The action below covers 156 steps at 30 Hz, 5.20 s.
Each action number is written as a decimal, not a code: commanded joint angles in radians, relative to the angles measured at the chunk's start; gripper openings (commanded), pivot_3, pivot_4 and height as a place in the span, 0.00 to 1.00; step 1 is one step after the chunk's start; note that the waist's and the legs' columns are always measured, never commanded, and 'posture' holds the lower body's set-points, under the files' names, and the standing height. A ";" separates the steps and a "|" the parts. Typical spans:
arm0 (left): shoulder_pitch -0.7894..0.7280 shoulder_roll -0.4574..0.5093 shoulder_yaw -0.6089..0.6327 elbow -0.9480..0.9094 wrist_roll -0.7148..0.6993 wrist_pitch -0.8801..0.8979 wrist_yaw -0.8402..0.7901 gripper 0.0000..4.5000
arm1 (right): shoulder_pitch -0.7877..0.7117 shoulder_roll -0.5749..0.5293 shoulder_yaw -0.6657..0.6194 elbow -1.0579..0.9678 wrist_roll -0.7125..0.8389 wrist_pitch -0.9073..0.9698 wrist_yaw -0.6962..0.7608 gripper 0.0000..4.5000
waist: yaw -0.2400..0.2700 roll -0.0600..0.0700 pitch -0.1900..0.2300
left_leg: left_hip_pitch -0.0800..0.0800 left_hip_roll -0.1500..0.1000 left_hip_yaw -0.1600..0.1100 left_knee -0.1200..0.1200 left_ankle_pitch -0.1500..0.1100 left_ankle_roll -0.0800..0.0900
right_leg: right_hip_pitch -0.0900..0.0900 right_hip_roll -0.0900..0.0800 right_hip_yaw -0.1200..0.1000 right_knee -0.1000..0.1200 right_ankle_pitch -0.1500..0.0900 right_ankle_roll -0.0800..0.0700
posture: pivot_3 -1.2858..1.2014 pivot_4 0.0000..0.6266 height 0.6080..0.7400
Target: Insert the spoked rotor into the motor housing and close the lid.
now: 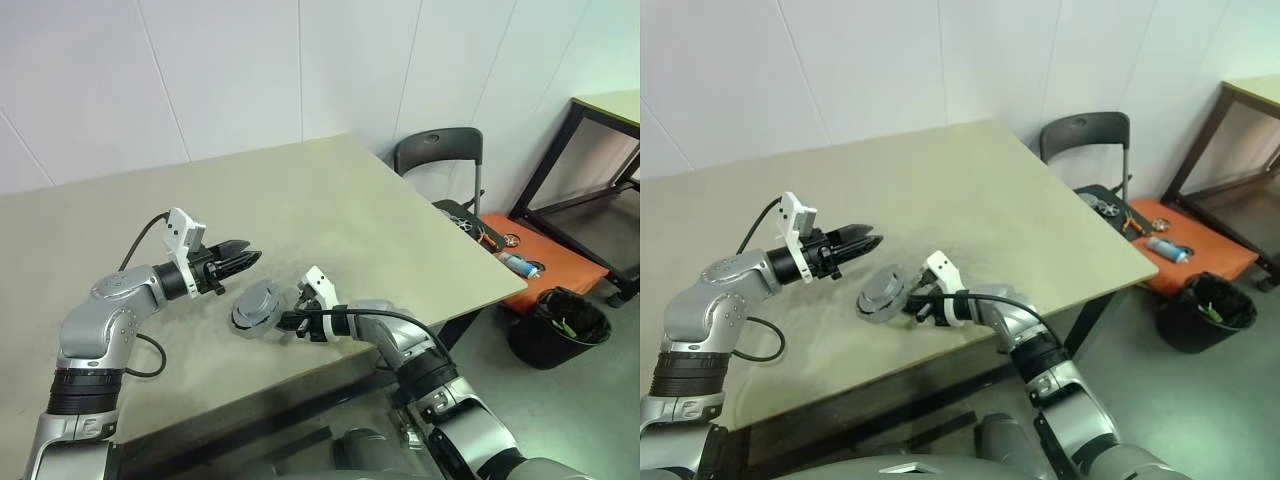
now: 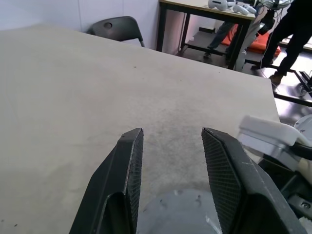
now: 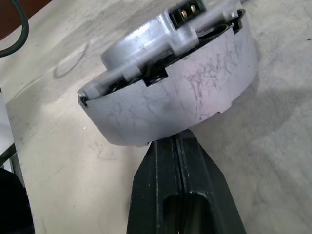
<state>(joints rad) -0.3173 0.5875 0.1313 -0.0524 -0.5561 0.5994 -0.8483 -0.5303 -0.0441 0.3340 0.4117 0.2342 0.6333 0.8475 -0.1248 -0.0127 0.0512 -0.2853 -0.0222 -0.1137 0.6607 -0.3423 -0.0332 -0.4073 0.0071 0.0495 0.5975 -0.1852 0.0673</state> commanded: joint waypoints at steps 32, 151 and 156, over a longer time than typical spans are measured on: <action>-0.016 -0.002 0.042 0.011 0.000 -0.060 -0.011 0.45 | 0.003 -0.671 -0.133 -0.370 -0.034 -0.368 0.313 0.00 | 0.140 0.003 -0.002 | -0.035 -0.037 -0.004 0.004 -0.007 0.000 | -0.030 -0.040 0.006 -0.002 -0.010 0.024 | 0.52 0.00 1.00; 0.018 0.011 0.056 -0.078 -0.032 0.005 0.043 0.45 | -0.021 -0.178 -0.002 -0.293 -0.037 -0.113 0.162 0.68 | 0.105 0.003 -0.006 | -0.020 -0.034 -0.002 0.005 -0.003 -0.006 | -0.019 -0.033 0.006 0.007 -0.004 0.015 | 0.52 0.00 1.00; 0.022 0.013 0.056 -0.079 -0.033 0.006 0.040 0.45 | -0.019 -0.175 0.001 -0.310 -0.037 -0.084 0.144 0.68 | 0.106 0.003 -0.005 | -0.020 -0.034 -0.002 0.005 -0.003 -0.006 | -0.019 -0.033 0.006 0.007 -0.004 0.015 | 0.52 0.00 1.00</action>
<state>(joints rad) -0.2841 0.5966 0.1733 -0.1005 -0.5789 0.6207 -0.8043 -0.5294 -0.2240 0.3467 0.1617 0.1790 0.5600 0.9990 -0.0190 -0.0098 0.0458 -0.3054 -0.0564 -0.1159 0.6660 -0.3451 -0.0389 -0.4266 -0.0263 0.0555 0.6046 -0.1894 0.0822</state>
